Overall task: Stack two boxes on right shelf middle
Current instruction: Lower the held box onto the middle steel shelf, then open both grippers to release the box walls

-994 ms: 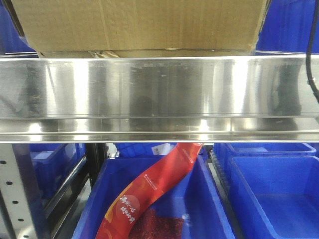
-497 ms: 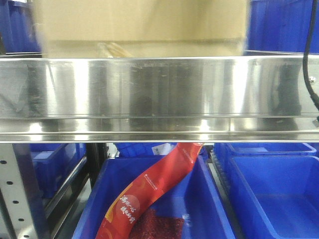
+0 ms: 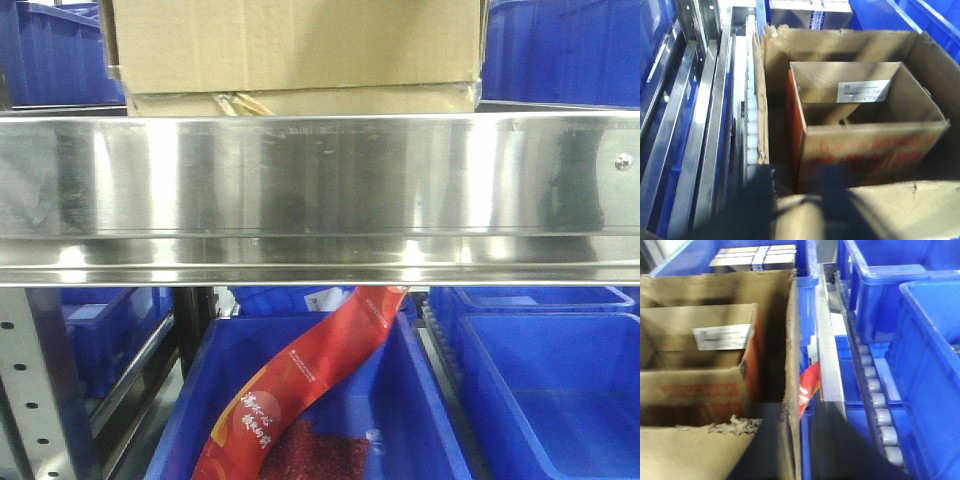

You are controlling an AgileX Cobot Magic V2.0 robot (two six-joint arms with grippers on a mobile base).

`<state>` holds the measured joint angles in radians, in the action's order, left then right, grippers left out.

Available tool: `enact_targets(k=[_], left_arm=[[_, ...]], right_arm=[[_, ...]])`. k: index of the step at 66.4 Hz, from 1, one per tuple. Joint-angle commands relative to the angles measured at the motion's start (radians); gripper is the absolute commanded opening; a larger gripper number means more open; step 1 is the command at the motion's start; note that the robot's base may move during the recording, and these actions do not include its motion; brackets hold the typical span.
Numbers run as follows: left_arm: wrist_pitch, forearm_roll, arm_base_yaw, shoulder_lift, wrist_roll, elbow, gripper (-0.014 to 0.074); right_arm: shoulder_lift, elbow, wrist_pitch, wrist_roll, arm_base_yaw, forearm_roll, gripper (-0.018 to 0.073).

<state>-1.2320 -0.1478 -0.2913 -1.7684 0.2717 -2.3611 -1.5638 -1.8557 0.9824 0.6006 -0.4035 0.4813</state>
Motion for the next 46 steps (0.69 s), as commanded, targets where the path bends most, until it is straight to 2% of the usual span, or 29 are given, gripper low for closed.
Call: enact_targets(k=[1, 8, 14, 27, 32, 46], left_arm=[[0.011, 0.006, -0.001, 0.004, -0.003, -0.008, -0.0111], [0.011, 0.010, -0.003, 0.006, -0.001, -0.008, -0.0111], [0.011, -0.013, -0.034, 0.021, -0.001, -0.005, -0.0111], [0.011, -0.109, -0.135, 0.031, 0.027, 0.000, -0.0111], [0.011, -0.110, -0.163, 0.031, 0.054, 0.000, -0.0111], [0.011, -0.120, -0.220, 0.031, 0.058, 0.010, -0.0111]], right_arm=[[0.013, -0.006, 0.031, -0.008, 0.001, 0.010, -0.0165], [0.019, -0.006, 0.045, -0.008, 0.001, -0.005, -0.0165], [0.045, 0.021, 0.013, -0.008, 0.001, -0.005, -0.0169], [0.183, 0.260, -0.206, -0.008, 0.001, 0.006, -0.0169], [0.246, 0.361, -0.283, -0.008, 0.001, 0.022, -0.0169], [0.379, 0.542, -0.424, -0.008, 0.001, 0.043, -0.0169]])
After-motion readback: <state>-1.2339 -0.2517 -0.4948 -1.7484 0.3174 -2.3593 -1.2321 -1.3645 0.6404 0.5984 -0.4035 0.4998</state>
